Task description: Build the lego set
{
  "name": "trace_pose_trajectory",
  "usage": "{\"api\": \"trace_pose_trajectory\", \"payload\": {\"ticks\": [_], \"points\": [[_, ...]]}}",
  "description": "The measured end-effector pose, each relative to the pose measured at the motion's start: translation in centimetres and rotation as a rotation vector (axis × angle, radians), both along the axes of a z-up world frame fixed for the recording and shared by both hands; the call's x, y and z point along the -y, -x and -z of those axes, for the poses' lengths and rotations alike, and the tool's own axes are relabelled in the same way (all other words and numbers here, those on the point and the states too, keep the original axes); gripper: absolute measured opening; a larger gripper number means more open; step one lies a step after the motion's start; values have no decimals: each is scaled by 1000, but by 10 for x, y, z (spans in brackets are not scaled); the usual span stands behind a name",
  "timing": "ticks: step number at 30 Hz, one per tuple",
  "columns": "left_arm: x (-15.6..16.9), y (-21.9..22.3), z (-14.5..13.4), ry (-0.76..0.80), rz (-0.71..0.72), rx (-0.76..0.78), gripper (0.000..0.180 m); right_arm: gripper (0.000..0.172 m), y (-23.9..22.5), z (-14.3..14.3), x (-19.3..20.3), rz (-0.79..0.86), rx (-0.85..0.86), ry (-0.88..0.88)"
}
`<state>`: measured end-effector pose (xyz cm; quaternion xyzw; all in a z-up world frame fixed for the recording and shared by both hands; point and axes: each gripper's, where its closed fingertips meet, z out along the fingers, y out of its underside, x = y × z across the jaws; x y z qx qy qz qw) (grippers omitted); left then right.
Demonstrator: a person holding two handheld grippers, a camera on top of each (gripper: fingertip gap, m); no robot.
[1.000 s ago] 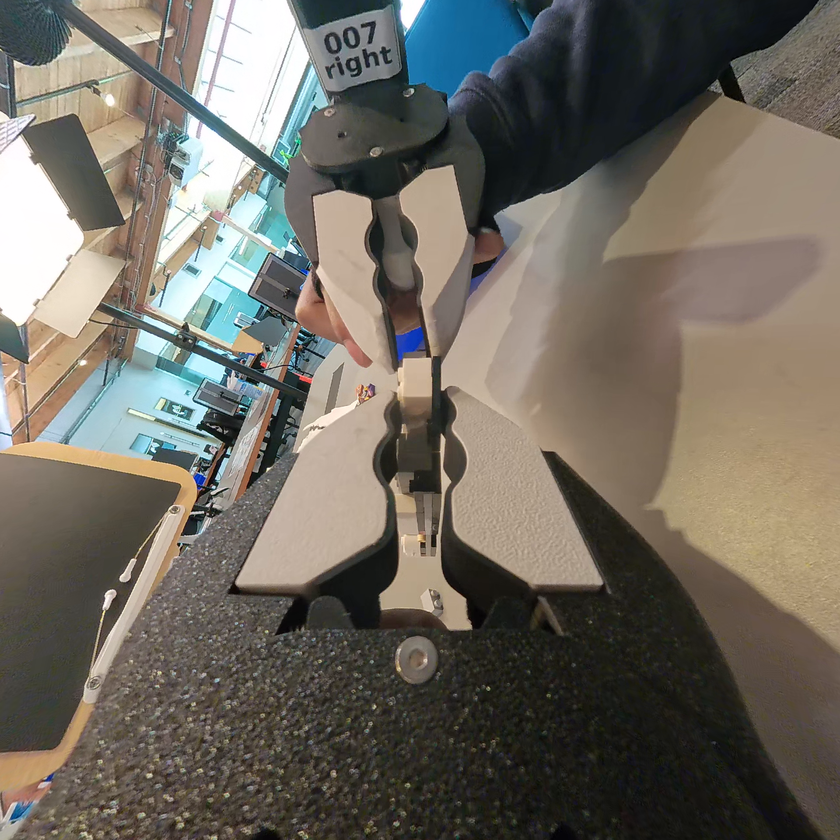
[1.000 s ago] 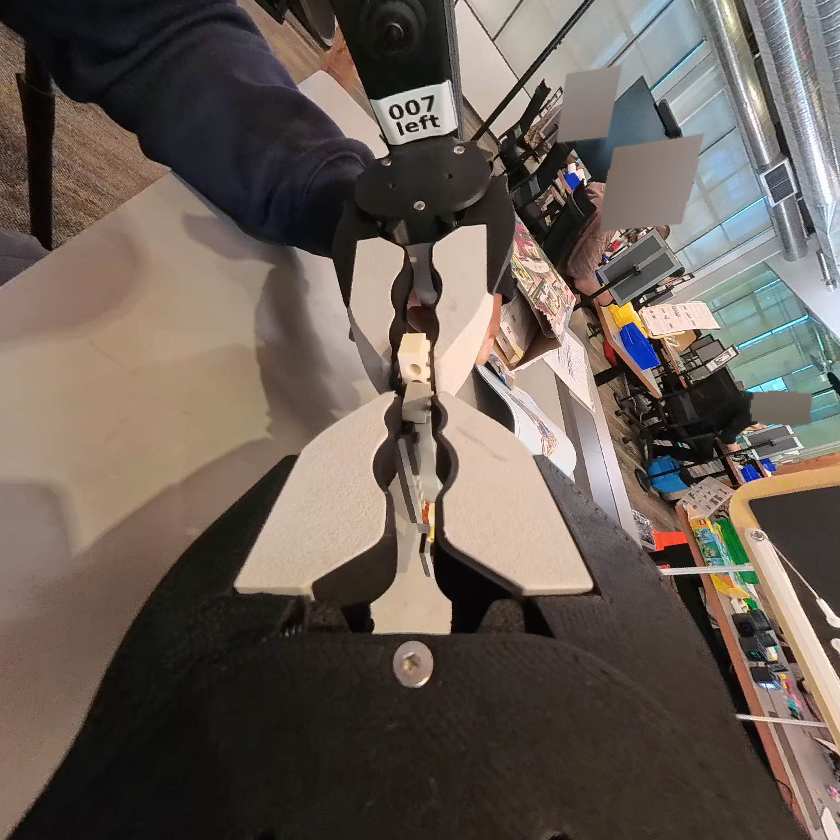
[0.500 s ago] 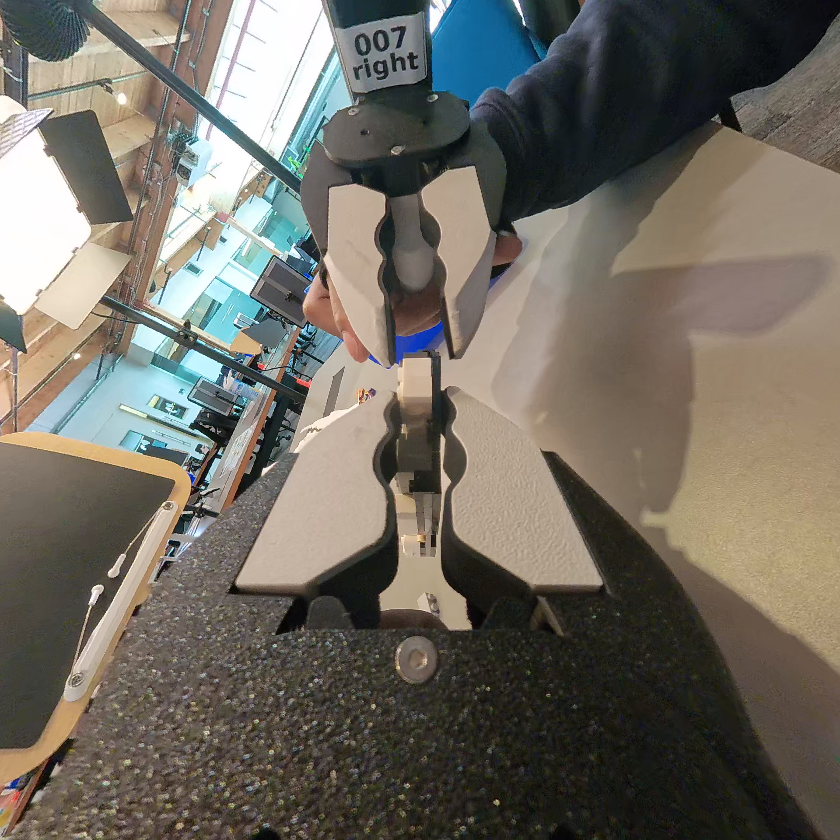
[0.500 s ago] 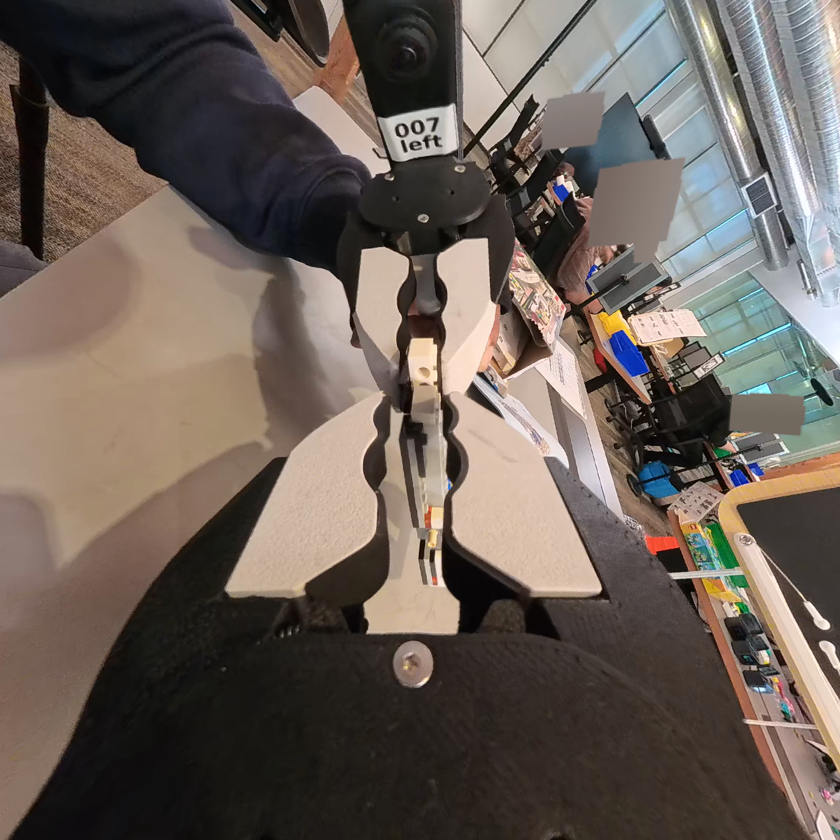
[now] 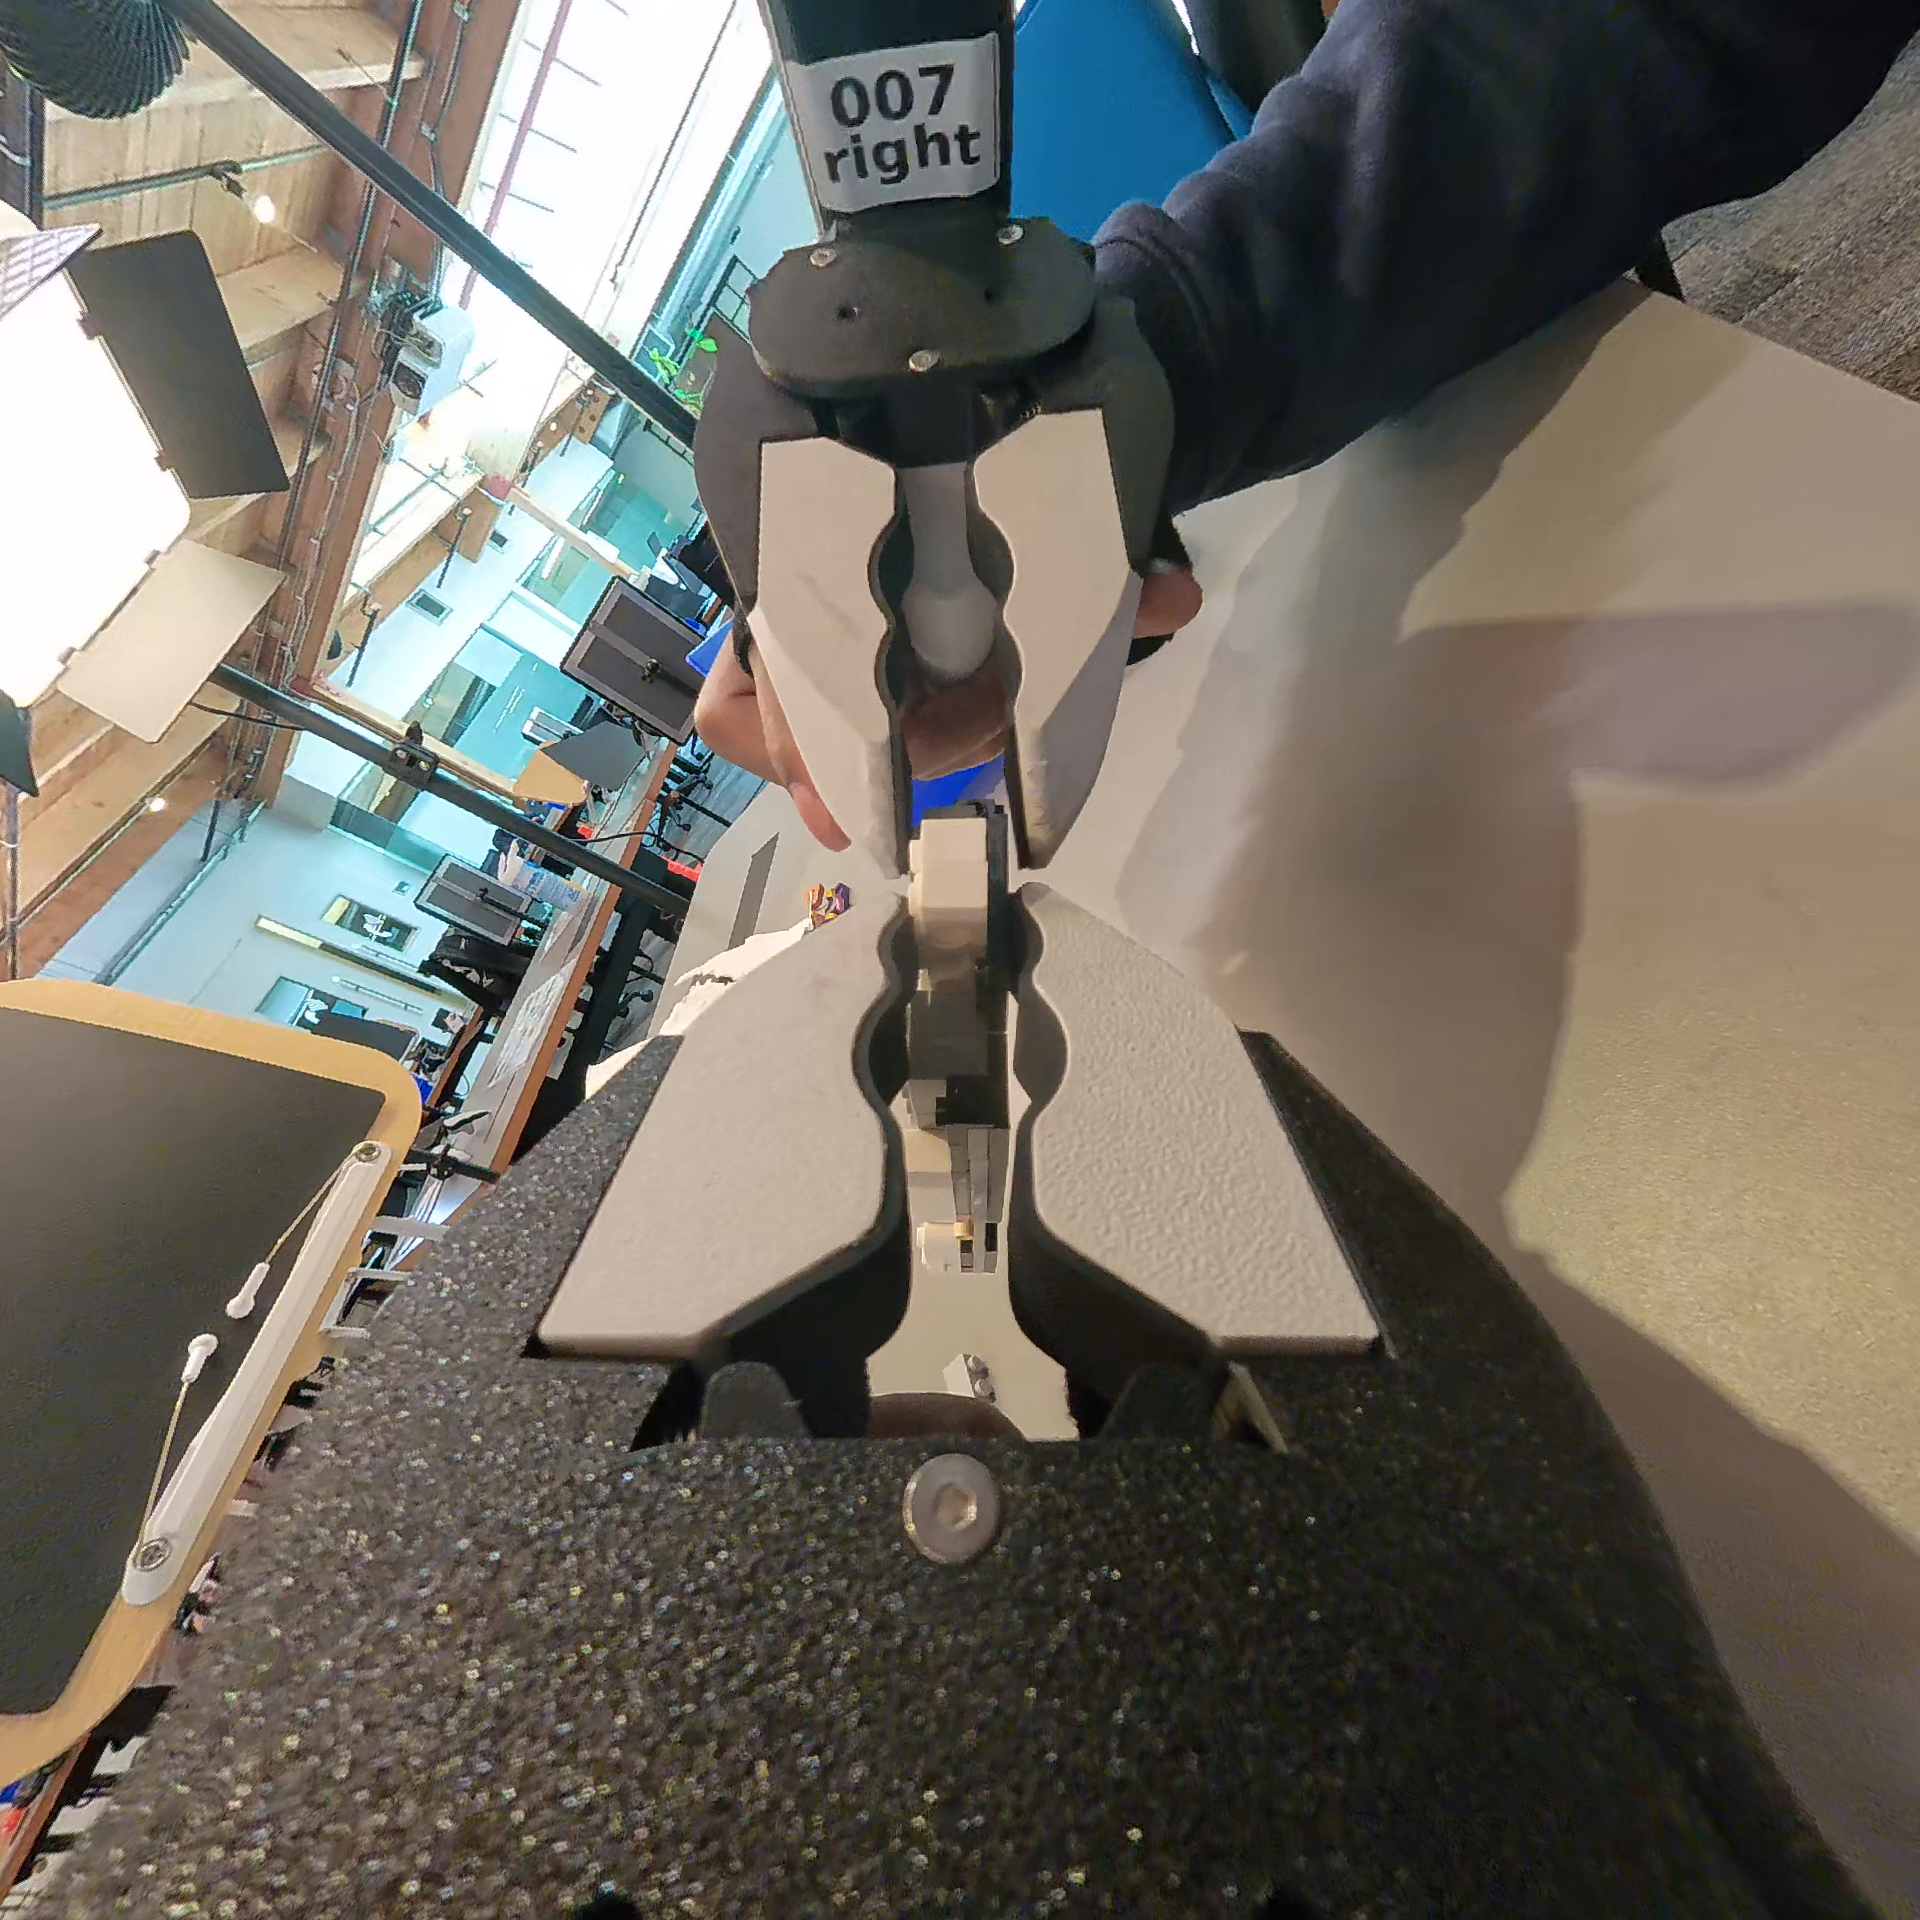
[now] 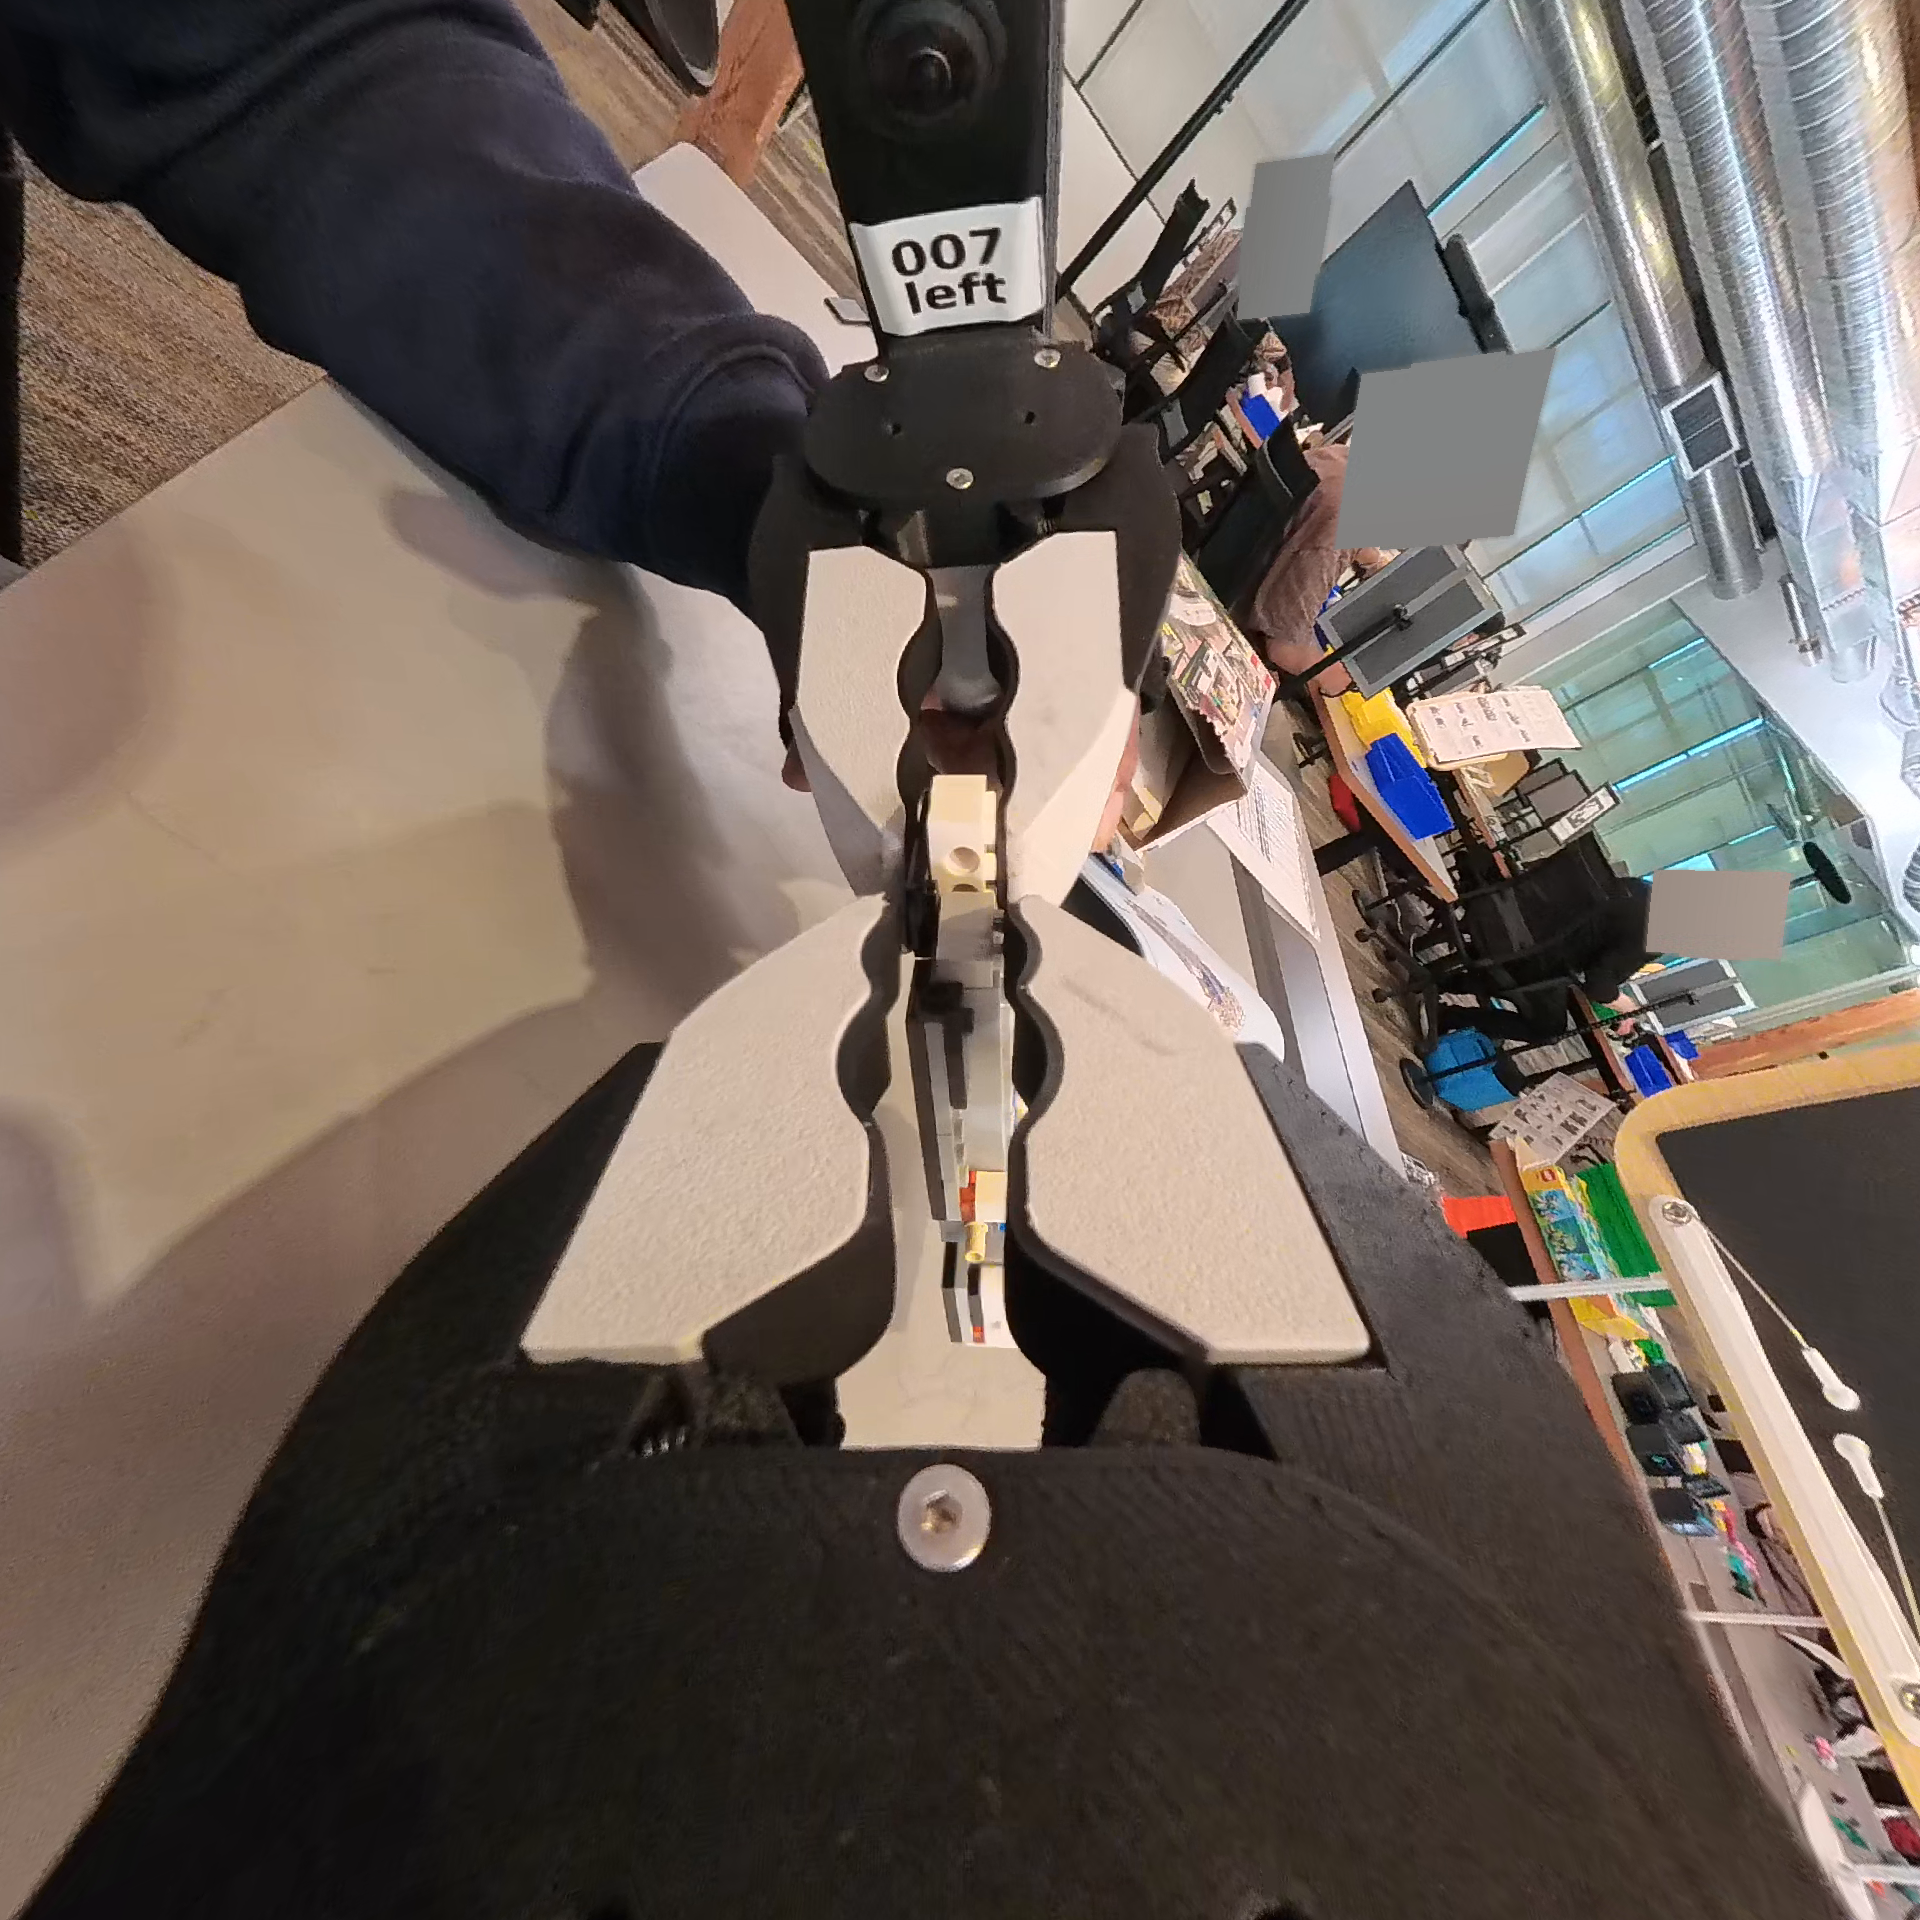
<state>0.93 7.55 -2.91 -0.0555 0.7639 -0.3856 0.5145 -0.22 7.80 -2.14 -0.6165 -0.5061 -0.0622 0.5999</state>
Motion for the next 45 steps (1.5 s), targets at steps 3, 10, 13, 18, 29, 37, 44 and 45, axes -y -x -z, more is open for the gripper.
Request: {"api": "trace_pose_trajectory", "payload": {"ticks": [3, 10, 13, 18, 29, 37, 44, 45], "points": [[0, 0, -1, 17, 1, -6, 16, 17, -1, -1, -1, 11, 1, -13], [-1, -1, -3, 51, -1, -21, 16, 17, -2, -3, -3, 24, -10, -22], [-2, -2, -3, 57, -8, -28, 16, 17, -3, -3, -3, 31, -10, -21], [-1, -3, -1, 54, -18, -62, 15, 16, -4, -2, -3, 30, -4, -10], [-1, -4, -2, 46, -51, -97, 15, 16, -6, -3, -2, 43, -5, 11], [0, -4, 1, 14, -59, -79, 15, 16, -6, 0, -1, 40, -28, 57], [2, -4, 0, 14, -54, -75, 15, 16, -5, 0, 0, 39, -24, 72], [2, -3, 0, 13, -52, -75, 15, 16, -5, 0, 0, 38, -25, 76]]}}
